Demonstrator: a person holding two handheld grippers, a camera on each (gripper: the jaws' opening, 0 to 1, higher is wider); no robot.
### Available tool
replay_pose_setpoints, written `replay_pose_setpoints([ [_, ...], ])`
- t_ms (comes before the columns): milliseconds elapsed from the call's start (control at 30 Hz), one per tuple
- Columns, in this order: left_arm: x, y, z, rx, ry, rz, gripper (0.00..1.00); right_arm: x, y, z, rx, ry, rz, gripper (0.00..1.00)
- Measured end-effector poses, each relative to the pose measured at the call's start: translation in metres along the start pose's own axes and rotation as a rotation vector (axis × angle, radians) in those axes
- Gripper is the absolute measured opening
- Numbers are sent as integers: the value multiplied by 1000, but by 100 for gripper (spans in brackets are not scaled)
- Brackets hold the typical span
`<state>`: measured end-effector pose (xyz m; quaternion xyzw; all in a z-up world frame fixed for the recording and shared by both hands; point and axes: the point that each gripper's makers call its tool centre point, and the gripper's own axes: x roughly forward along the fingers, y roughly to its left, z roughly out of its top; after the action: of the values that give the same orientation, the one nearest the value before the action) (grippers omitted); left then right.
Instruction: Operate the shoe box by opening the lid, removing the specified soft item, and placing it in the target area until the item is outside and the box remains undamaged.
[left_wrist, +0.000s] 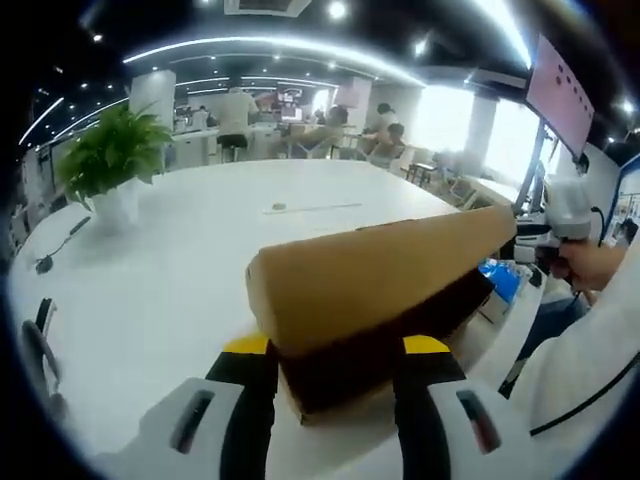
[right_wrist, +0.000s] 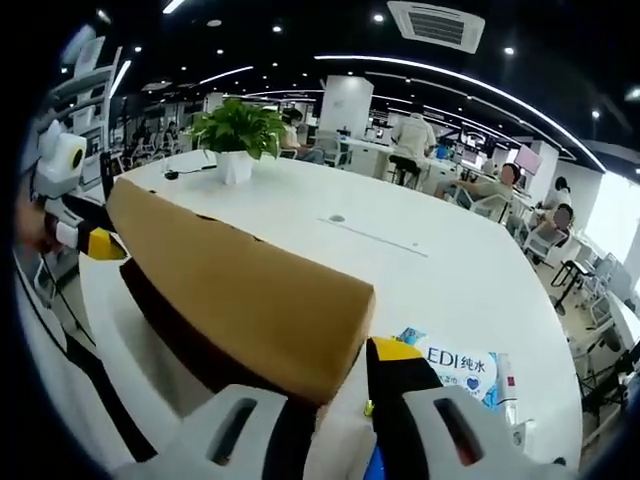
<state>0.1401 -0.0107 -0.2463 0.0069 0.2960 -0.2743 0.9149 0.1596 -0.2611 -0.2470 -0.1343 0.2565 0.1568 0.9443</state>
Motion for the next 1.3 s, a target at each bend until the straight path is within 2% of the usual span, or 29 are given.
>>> replay_pose_setpoints([
  [300,1,-1,-9,-16,11,-11,47,-5,7,-8,9,19,2,22],
  [533,3,-2,-17,16,46,-41,48,-15,20,-13,-9,5,40,30],
  [933,5,-4,-28,31,71,-54,50,-14,24,-21,-31,23,45,32],
  [1300,4,-8,-27,24,79,-54,54,-14,25,-23,-26,23,64,34],
])
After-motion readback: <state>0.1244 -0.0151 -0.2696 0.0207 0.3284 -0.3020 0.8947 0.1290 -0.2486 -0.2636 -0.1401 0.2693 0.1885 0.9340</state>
